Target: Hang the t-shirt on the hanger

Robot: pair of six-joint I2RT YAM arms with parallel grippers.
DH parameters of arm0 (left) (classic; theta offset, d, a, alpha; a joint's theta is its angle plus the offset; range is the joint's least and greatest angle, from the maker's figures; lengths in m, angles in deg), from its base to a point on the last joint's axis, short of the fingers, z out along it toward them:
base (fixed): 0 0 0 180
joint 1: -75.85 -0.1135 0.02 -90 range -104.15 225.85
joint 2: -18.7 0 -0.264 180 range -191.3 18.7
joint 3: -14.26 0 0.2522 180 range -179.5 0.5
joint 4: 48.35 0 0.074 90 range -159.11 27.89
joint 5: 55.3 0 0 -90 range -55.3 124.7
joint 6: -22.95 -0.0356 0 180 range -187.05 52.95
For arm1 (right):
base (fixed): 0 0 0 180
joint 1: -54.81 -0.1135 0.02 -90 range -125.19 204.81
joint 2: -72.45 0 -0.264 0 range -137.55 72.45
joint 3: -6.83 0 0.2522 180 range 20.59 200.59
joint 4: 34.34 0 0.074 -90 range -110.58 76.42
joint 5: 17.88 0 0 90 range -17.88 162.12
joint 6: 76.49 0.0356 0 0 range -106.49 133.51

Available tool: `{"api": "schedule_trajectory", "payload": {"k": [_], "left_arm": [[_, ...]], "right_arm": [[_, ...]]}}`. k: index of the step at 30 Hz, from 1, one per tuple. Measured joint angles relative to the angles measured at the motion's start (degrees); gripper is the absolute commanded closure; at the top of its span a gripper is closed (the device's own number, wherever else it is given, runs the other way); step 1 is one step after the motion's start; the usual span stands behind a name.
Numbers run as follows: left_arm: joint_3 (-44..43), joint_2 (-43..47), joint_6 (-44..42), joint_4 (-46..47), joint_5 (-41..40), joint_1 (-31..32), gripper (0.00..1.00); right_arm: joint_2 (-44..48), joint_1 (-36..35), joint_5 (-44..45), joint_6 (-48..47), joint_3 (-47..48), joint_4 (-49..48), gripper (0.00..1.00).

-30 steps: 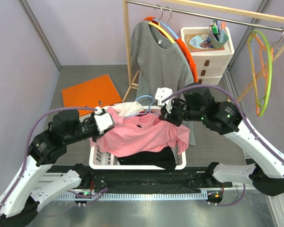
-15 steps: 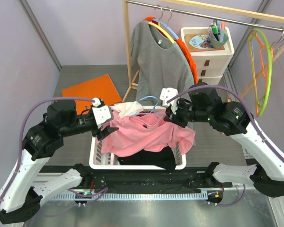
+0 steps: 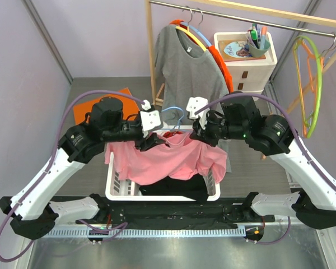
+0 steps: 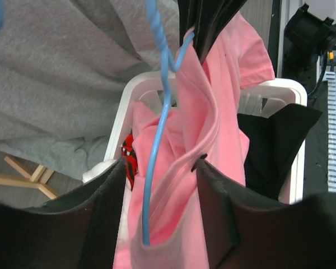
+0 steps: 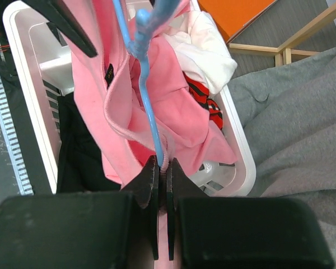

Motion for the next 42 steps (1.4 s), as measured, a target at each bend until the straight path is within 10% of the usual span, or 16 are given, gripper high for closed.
{"api": "schedule_trajectory", "payload": {"k": [4, 16, 35, 40, 42], "left_arm": [[0.0, -0.5, 0.3, 2.2, -1.3, 1.2, 1.0], [3.8, 8.9, -1.0, 3.5, -3.5, 0.3, 1.0], [-3.2, 2.1, -7.1, 1.5, 9.4, 0.2, 1.0], [-5.2, 1.8, -7.1, 1.5, 12.4, 0.2, 1.0], [-5.2, 1.9, -6.9, 1.5, 12.6, 0.2, 1.0]], "right_arm": [[-0.7, -0.1, -0.3, 0.1, 0.8, 0.0, 0.99], [4.9, 0.0, 0.6, 3.5, -1.5, 4.3, 0.21], [1.0, 0.4, -12.2, 6.1, 12.3, 5.7, 0.41], [0.9, 0.4, -15.0, 7.0, 10.5, 4.2, 0.67], [0.7, 0.4, -16.0, 7.5, 10.5, 4.1, 0.97]]}}
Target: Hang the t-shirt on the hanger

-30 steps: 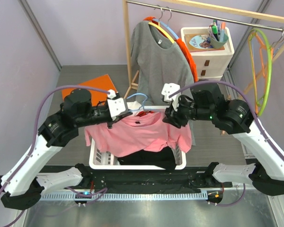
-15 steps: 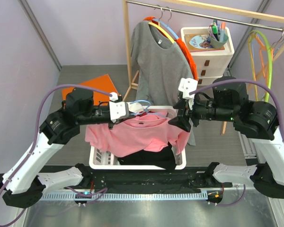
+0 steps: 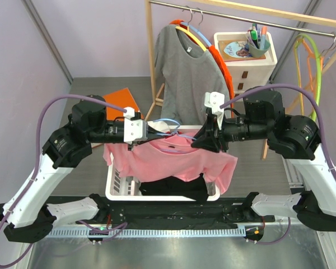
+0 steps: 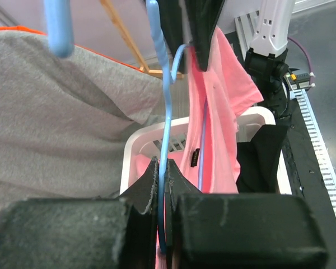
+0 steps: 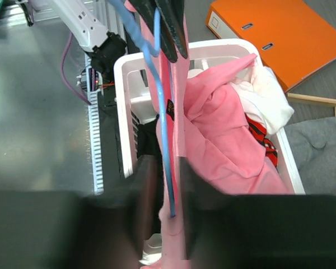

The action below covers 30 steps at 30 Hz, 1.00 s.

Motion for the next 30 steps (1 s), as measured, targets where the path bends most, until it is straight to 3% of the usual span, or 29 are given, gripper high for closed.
{"api": "schedule_trajectory", "payload": {"k": [2, 5, 6, 8, 11, 15, 22, 30], "left_arm": [[0.4, 0.3, 0.5, 0.6, -0.1, 0.0, 1.0], [1.2, 0.9, 2.1, 1.3, -0.8, 0.0, 0.78], [1.2, 1.0, 2.8, 1.6, -1.1, 0.0, 0.6], [1.1, 1.2, 4.4, 2.9, -2.7, 0.0, 0.43], [1.0, 2.1, 7.4, 4.3, -7.0, 0.0, 0.03], [-0.3, 3.5, 10.4, 6.3, -12.7, -0.9, 0.0], [-1.0, 8.5, 12.8, 10.5, -23.1, -4.5, 0.0], [2.6, 12.8, 11.8, 13.1, -26.4, -4.5, 0.0]], "right_arm": [[0.0, 0.0, -0.8, 0.8, 0.0, -0.2, 0.99], [0.1, 0.0, -1.2, 2.0, 0.0, -0.4, 0.99], [0.0, 0.3, -1.0, 2.3, 0.3, -0.2, 0.99], [-0.1, 1.6, -0.2, 2.7, 1.9, 0.5, 0.99], [-0.3, 5.5, 0.7, 3.2, 7.1, 2.1, 0.99], [2.1, 11.1, 1.9, 4.0, 13.0, 2.1, 0.99], [15.0, 25.1, 3.2, 6.8, 15.5, 2.4, 0.99], [27.1, 41.3, 5.0, 11.8, 24.2, 1.2, 0.99]]}}
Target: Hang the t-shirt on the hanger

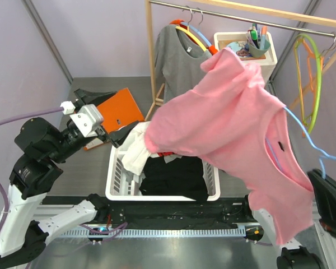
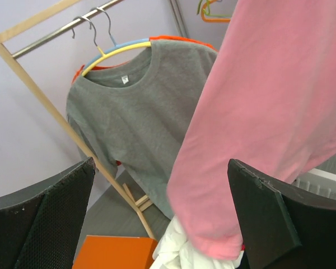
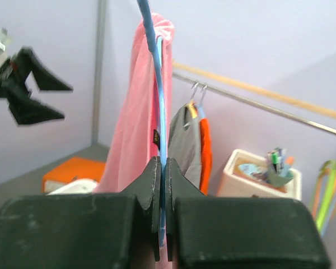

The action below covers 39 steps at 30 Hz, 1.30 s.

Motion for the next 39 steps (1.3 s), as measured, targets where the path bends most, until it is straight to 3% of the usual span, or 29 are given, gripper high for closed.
{"api": "schedule_trajectory", "payload": {"k": [7, 13, 17, 18, 26, 29, 31, 39], "left_arm": [[5.2, 0.6, 0.0, 0.5, 1.1, 0.0, 0.0], [9.5, 1.8, 0.2, 2.2, 3.3, 0.0, 0.0], [10.0, 1.4, 0.3, 3.5, 7.9, 0.0, 0.16], [9.7, 0.9, 0.3, 3.8, 9.3, 0.0, 0.22], [8.5, -4.5, 0.5, 5.2, 19.6, -2.1, 0.41], [8.0, -5.8, -1.6, 1.2, 22.1, -3.1, 0.37], [6.5, -6.8, -3.7, -3.3, 24.2, -3.7, 0.3], [5.8, -7.8, -9.4, -9.9, 28.7, -4.0, 0.23]], "right_arm": [[1.3, 12.3, 5.0, 4.9, 10.9, -2.8, 0.99], [1.0, 18.9, 12.0, 6.4, 13.8, -2.1, 0.99], [2.0, 19.8, 11.1, 6.6, 6.8, -1.3, 0.99], [2.1, 19.6, 9.9, 6.5, 4.7, -0.7, 0.99], [-0.4, 18.1, -11.9, -0.2, -8.7, 13.7, 0.99], [-0.4, 18.1, -17.6, -4.1, -9.7, 15.5, 0.99], [-0.2, 18.1, -21.2, -6.8, -9.7, 15.5, 0.99], [0.9, 18.0, -30.2, -12.2, -12.9, 15.7, 0.99]]}}
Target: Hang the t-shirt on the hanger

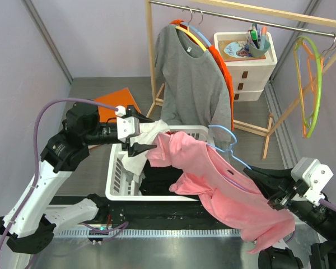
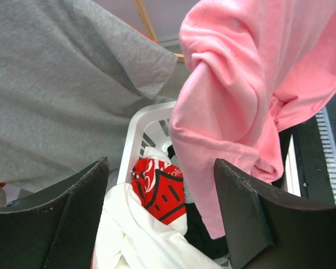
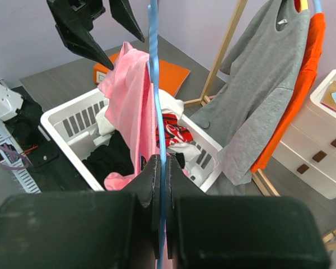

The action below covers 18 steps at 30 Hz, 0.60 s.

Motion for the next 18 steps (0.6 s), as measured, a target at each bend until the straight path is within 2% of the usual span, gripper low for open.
{"api": "schedule_trajectory", "payload": {"k": [4, 7, 8, 10, 11, 12, 14, 18], "left_arm": [[0.1, -1.3, 0.3, 0.0, 2.8, 0.0, 0.25], [0.1, -3.3, 0.5, -0.1, 4.7, 0.0, 0.41], [0.1, -3.8, 0.6, -0.2, 5.2, 0.0, 0.54], [0.1, -4.9, 0.7, -0.8, 5.9, 0.0, 0.71], [0.1, -5.2, 0.5, -1.3, 6.0, 0.0, 0.89], [0.0, -5.4, 0.3, -2.0, 5.9, 0.0, 0.96], [-0.1, -5.7, -0.2, -3.6, 4.9, -0.1, 1.0], [0.3, -5.3, -0.5, -4.5, 1.0, -2.4, 1.0]], "right_arm": [[0.0, 0.0, -1.2, -0.7, -0.7, 0.1, 0.99], [0.4, 0.0, -1.2, -1.0, -0.9, 0.1, 0.99], [0.7, 0.0, -1.2, -1.2, -1.0, 0.1, 0.99], [1.0, 0.0, -1.1, -1.4, -1.1, 0.1, 0.99], [1.1, 0.0, -1.1, -1.5, -1.1, 0.1, 0.99], [1.3, 0.0, -1.0, -1.5, -1.0, 0.1, 0.99], [1.4, 0.0, -0.2, -1.7, -1.1, 0.1, 0.99], [1.4, 0.0, 2.0, -1.7, -1.1, 0.1, 0.99]]}}
